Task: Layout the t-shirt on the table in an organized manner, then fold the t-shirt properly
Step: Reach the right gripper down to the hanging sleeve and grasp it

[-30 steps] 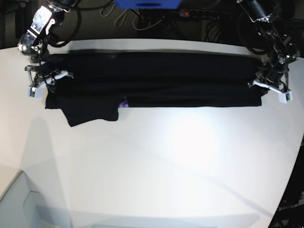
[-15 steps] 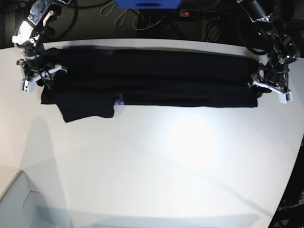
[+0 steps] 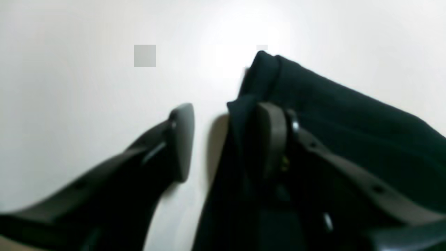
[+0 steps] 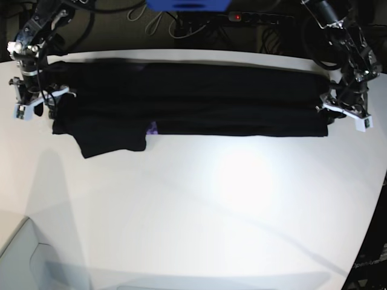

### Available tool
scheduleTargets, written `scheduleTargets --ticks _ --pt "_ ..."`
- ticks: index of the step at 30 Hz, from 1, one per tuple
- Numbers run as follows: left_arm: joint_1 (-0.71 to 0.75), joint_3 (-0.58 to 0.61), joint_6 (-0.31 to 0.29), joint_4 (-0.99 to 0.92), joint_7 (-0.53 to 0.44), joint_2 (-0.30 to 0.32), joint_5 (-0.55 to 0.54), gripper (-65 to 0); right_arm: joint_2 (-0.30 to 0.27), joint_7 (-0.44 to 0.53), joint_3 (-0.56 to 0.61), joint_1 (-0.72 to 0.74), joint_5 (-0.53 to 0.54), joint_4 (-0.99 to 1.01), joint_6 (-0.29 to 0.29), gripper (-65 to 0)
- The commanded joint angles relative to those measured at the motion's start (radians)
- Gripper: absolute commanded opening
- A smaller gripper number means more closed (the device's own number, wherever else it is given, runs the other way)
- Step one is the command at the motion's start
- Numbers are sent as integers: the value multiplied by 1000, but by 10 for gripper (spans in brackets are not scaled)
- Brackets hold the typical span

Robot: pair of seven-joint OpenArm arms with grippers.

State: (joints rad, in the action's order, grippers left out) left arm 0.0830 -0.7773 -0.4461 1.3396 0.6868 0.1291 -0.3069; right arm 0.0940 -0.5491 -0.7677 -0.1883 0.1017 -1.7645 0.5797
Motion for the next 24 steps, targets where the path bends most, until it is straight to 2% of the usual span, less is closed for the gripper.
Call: scheduleTargets --ticks 1,7,11,14,17,24 --pt "-4 -1 5 4 23 4 15 -366 -10 27 -6 3 11 -18 1 -366" --pt "-4 2 5 4 23 2 15 -366 -15 13 23 20 13 -18 1 -365" --pt "-4 2 5 7 23 2 15 -366 -63 -104 139 83 7 -12 1 -341" --pt "-4 2 5 7 23 2 15 -366 -72 -182 210 141 5 -4 1 -301" --pt "-2 2 5 8 23 2 15 -366 -79 -219 251 200 5 21 -2 -291" --pt "5 -1 5 8 23 2 15 -366 -122 -223 265 336 5 268 -4 -291"
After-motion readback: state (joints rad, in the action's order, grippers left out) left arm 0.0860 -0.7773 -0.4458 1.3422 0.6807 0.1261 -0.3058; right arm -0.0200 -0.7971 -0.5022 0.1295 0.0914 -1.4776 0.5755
